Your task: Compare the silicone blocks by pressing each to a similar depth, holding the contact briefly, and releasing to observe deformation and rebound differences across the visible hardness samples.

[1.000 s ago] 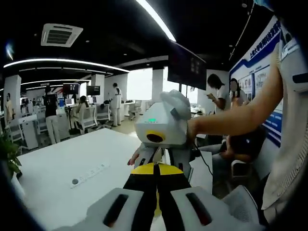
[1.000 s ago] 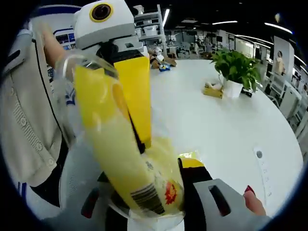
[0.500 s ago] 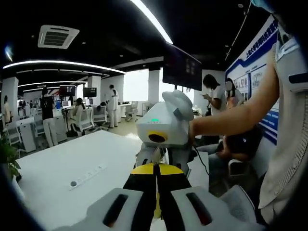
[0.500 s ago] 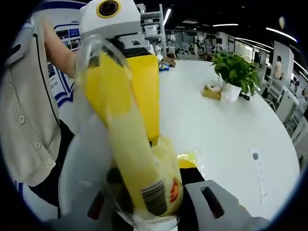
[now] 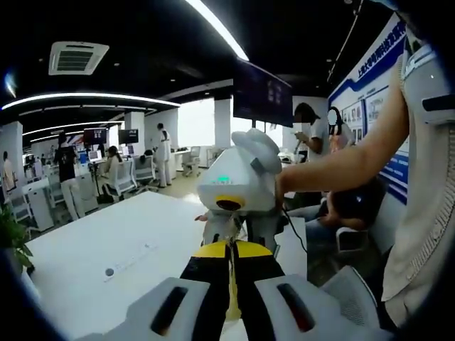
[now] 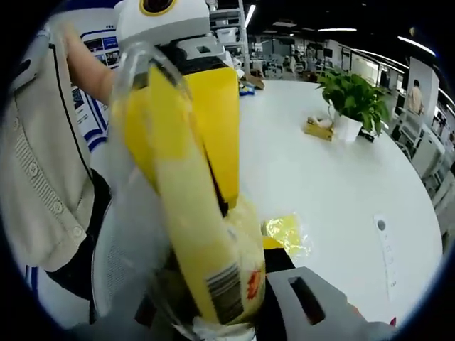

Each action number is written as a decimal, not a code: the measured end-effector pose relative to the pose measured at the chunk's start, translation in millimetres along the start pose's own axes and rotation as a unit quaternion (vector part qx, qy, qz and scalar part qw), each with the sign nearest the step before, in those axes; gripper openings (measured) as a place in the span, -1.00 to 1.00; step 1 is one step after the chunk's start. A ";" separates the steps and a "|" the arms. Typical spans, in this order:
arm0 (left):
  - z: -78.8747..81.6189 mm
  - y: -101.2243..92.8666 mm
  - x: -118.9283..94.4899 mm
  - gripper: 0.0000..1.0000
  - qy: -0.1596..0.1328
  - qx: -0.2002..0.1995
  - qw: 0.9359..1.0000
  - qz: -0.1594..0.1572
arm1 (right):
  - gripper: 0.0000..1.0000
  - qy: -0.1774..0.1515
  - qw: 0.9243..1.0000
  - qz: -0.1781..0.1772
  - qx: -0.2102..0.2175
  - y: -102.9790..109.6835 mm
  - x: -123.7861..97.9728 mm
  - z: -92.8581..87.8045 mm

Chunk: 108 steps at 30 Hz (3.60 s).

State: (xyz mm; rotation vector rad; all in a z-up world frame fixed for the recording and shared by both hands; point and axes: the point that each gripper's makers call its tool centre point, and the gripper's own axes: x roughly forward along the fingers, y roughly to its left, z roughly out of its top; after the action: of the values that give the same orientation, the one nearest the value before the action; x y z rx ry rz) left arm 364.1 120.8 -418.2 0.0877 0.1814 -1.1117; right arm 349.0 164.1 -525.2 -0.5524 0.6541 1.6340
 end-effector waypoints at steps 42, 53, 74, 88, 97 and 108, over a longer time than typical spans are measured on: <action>1.9 -3.2 -1.0 -1.00 0.001 0.006 1.000 0.004 | -0.69 0.010 1.000 0.007 0.012 9.2 -3.3 -2.0; 4.5 -6.6 -0.4 -1.00 -0.002 0.013 1.000 0.006 | -0.62 0.009 1.000 0.005 -0.006 8.4 -6.4 -1.2; 9.1 -13.1 -1.6 -1.00 -0.007 0.001 1.000 0.001 | -0.49 -0.001 1.000 0.003 -0.012 9.6 -9.6 2.8; 7.3 -19.0 0.7 -1.00 -0.005 -0.013 1.000 0.004 | -0.40 0.014 1.000 0.004 -0.016 14.2 -6.8 -6.0; 7.7 -24.0 4.0 -1.00 -0.015 -0.037 0.999 0.004 | -0.37 0.009 1.000 -0.003 -0.017 19.2 -11.6 -11.7; -8.0 -23.0 24.1 -1.00 -0.006 -0.065 0.998 0.011 | 0.04 -0.013 0.997 -0.077 0.020 0.1 -29.2 -36.8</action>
State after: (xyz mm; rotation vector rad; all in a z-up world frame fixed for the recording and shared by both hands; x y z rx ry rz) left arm 353.0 90.6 -430.1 -0.0334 0.2413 -1.0761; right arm 353.3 117.8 -532.1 -0.5387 0.6073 1.4782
